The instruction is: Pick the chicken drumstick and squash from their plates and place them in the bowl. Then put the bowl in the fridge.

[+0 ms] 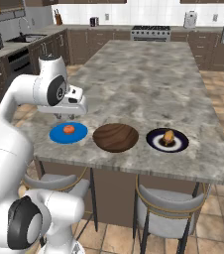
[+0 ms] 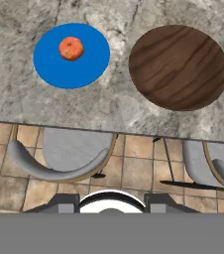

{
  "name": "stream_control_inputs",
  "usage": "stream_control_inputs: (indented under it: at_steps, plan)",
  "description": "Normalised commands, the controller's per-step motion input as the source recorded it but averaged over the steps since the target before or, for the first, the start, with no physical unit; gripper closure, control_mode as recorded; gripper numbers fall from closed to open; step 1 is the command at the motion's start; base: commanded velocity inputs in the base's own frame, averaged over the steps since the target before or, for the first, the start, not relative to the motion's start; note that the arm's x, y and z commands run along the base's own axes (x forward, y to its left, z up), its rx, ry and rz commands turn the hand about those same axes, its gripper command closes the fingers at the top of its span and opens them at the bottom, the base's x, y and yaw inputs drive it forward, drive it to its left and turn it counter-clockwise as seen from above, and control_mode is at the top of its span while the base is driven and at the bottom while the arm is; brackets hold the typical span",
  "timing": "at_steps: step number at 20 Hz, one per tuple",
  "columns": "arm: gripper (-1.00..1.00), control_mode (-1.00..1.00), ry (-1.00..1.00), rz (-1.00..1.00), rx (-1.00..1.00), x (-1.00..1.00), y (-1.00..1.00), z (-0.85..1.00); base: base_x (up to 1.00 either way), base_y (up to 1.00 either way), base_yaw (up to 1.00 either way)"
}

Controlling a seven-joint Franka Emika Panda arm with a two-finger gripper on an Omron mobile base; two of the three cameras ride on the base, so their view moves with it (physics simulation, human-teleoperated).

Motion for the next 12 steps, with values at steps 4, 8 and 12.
stream_control_inputs:
  at_steps: [4, 8, 12]
  plan:
    - [-1.00, -1.00, 0.00, -0.01, 0.01, 0.01, 0.11, -0.07, 0.00, 0.00, 0.00]
    - [-1.00, -1.00, -0.01, -0.01, 0.00, 0.27, 0.45, -0.14, 0.00, 0.00, 0.00]
    - [-1.00, -1.00, 0.00, 0.00, 0.00, 0.41, 0.45, -0.14, 0.00, 0.00, 0.00]
